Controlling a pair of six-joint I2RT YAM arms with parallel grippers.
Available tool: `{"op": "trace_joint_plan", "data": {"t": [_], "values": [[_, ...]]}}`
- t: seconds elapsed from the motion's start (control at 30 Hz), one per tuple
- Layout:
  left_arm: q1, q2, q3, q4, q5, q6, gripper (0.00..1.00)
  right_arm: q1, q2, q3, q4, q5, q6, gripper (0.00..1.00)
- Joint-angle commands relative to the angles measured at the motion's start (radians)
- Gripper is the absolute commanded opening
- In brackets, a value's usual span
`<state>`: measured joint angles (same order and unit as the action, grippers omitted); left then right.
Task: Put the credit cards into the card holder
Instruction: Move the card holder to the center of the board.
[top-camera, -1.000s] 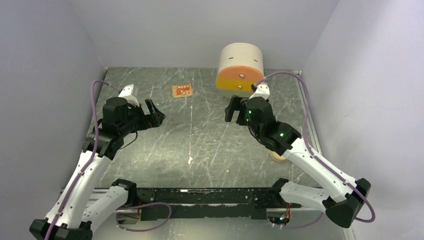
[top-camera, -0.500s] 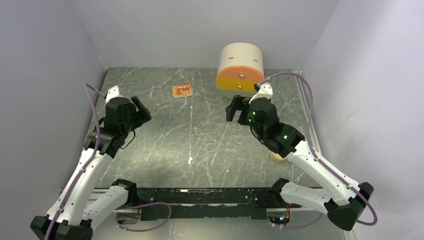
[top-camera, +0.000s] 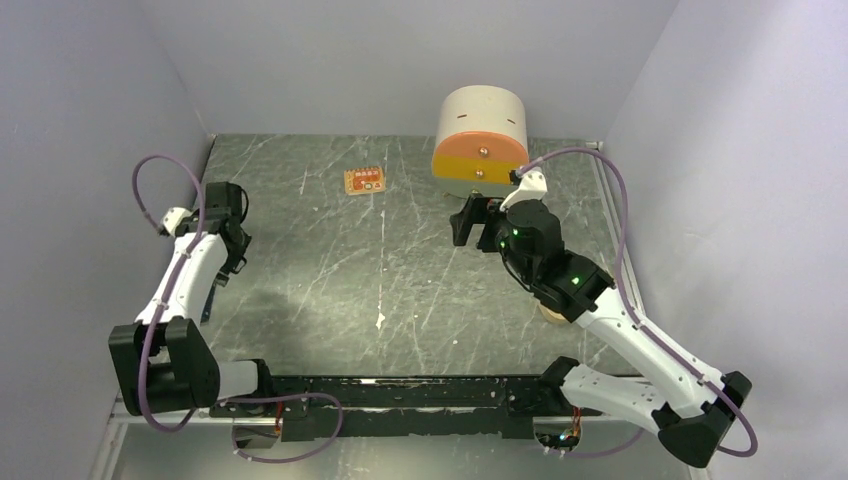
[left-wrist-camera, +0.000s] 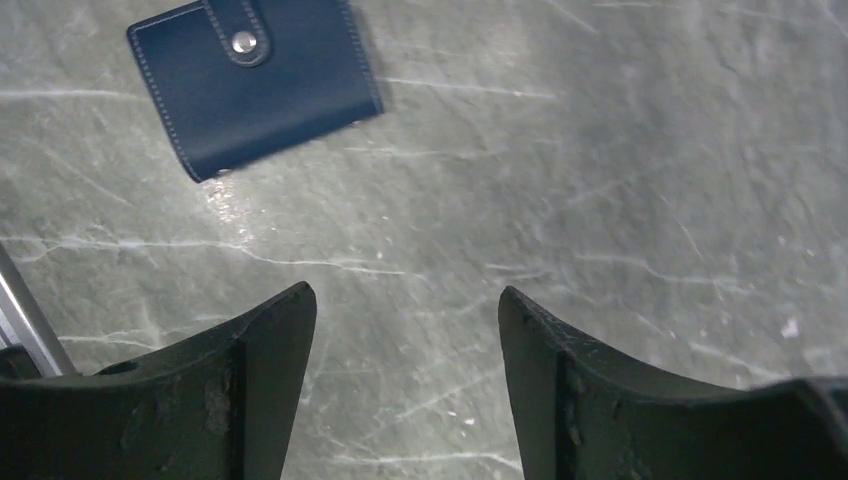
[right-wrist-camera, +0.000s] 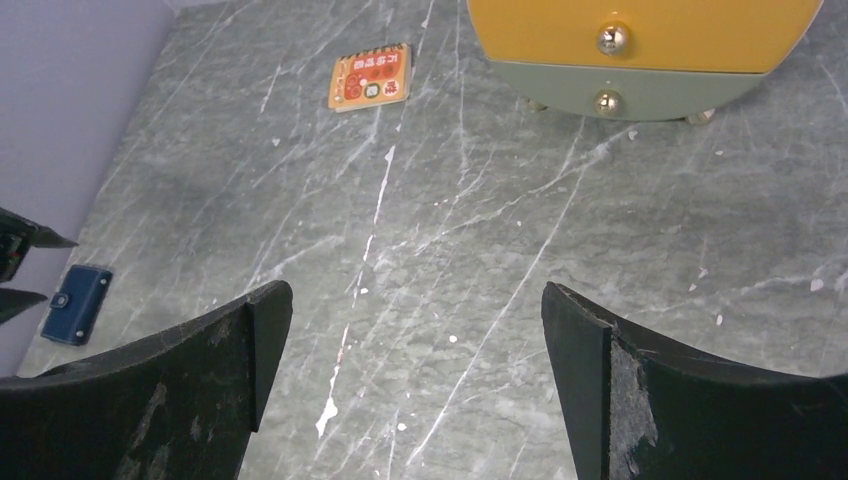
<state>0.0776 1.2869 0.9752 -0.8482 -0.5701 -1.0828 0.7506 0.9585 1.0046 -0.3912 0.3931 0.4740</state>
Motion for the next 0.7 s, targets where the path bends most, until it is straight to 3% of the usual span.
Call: {"op": "trace_joint_plan", "data": {"t": [0.0, 0.13, 0.3, 0.67], "values": [[0.064, 0.006, -0.069, 0.05, 0.009, -0.048, 0.73, -0.01, -0.041, 0.005, 0.026, -0.011, -0.03, 1.0], [0.161, 0.053, -0.106, 0.082, 0.086, -0.053, 0.75, -0.01, -0.07, -0.001, 0.027, -0.029, -0.031, 1.0], [0.263, 0.134, -0.12, 0.083, 0.113, -0.067, 0.69, -0.01, -0.11, -0.058, 0.067, -0.051, -0.043, 1.0], [0.407, 0.162, -0.113, 0.103, 0.075, -0.031, 0.8, -0.009, -0.092, -0.028, 0.022, -0.006, -0.064, 1.0]]}}
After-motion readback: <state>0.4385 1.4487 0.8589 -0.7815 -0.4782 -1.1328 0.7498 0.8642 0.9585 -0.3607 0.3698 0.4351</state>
